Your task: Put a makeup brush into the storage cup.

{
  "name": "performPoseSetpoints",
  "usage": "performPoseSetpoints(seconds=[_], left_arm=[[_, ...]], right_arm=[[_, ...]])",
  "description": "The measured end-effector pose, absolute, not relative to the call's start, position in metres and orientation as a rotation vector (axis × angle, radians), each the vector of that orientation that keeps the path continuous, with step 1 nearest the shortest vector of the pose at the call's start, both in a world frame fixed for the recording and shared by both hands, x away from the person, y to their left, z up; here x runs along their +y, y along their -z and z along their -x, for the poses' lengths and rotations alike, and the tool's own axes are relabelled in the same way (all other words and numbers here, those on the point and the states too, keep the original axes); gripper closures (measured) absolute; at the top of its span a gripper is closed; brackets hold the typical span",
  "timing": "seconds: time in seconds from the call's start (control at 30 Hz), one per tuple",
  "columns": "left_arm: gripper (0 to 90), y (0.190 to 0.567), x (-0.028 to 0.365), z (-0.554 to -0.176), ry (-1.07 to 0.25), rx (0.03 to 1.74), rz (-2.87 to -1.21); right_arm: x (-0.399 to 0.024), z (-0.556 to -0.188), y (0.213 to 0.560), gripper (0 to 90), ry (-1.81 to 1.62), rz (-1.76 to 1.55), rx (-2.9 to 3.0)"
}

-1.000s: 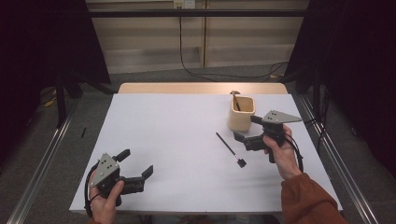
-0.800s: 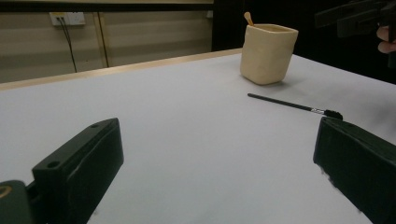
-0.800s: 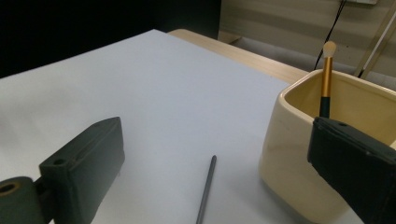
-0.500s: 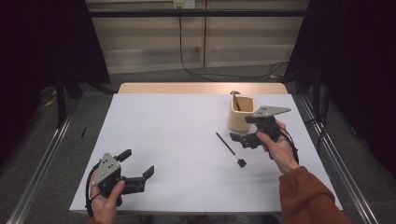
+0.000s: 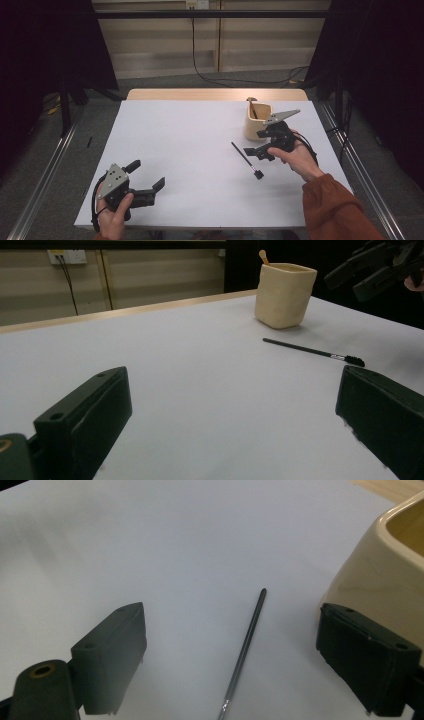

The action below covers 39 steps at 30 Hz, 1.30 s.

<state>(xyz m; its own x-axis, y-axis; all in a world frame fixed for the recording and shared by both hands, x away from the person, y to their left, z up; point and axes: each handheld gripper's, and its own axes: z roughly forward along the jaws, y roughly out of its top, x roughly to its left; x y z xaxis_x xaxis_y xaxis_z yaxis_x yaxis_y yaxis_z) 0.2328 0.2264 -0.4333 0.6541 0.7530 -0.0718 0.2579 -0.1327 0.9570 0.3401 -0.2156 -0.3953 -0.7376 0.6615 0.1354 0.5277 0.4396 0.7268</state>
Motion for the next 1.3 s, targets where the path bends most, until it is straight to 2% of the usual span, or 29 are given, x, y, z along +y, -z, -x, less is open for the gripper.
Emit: performPoseSetpoints(seconds=[0.63,0.77,1.0,1.3], left_arm=[[1.4,0.434,0.226,-0.233,-0.532,0.823,-1.709],[1.4,0.434,0.226,-0.233,-0.533,0.823,-1.709],[1.4,0.434,0.226,-0.233,-0.527,0.831,-1.708],[1.4,0.434,0.226,-0.233,-0.528,0.829,-1.708]], right_arm=[[-0.203,-0.362,0.411,18.5,-0.712,-1.195,2.821],[-0.199,-0.367,0.416,25.9,-0.621,-1.218,2.856],[-0.19,-0.37,0.426,45.2,-0.515,-1.217,2.903],[-0.181,-0.375,0.44,59.8,-0.366,-1.255,2.943]])
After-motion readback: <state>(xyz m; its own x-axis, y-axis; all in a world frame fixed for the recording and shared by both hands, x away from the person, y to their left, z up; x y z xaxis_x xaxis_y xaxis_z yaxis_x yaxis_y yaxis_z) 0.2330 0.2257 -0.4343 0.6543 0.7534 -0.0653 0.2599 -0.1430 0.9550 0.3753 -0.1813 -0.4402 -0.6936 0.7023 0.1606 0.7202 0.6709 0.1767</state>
